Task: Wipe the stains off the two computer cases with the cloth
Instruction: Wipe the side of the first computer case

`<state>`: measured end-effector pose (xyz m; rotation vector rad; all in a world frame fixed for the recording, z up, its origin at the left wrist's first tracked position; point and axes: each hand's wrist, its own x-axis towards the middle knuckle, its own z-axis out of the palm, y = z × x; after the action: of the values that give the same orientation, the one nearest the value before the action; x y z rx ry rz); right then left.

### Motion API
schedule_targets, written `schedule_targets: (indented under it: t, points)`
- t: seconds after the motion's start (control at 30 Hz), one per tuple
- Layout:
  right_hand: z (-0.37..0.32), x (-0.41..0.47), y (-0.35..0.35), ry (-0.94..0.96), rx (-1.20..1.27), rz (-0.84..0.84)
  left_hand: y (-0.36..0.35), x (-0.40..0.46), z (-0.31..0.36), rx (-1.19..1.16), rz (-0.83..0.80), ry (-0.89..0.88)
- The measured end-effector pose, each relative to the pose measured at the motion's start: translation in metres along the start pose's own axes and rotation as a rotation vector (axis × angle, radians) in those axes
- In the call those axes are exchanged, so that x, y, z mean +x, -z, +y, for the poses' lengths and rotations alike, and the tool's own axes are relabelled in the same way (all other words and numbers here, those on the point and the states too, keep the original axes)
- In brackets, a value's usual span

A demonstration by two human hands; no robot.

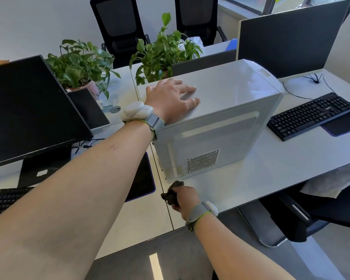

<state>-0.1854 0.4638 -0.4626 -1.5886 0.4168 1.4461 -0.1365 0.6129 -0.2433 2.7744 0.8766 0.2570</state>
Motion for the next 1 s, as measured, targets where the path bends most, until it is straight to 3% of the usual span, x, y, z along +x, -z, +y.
schedule_targets:
  t: [0.3, 0.43, 0.57, 0.67, 0.77, 0.87, 1.0]
  points:
    - [-0.026, -0.014, -0.016, 0.204, 0.376, -0.122, 0.000, -0.001, 0.001, -0.003, 0.002, -0.002]
    - [-0.030, -0.047, -0.008, 0.305, 0.529, -0.259, 0.000, -0.003, 0.001, 0.000, 0.011, 0.000]
    - [-0.029, -0.058, -0.009, 0.421, 0.432, -0.265, 0.000, -0.002, 0.002, -0.006, 0.010, 0.003]
    - [-0.008, -0.039, -0.005, 0.282, 0.336, -0.201, -0.001, -0.002, 0.001, -0.006, 0.012, 0.003]
    - [0.011, -0.009, 0.001, 0.114, 0.397, -0.119, -0.001, -0.002, 0.001, -0.014, 0.017, 0.009]
    - [0.012, 0.008, -0.005, 0.098, 0.445, -0.060, -0.001, -0.002, 0.001, -0.009, 0.016, 0.009]
    - [-0.007, 0.018, -0.017, 0.114, 0.453, -0.119, 0.000, -0.003, 0.002, 0.001, 0.014, 0.007]
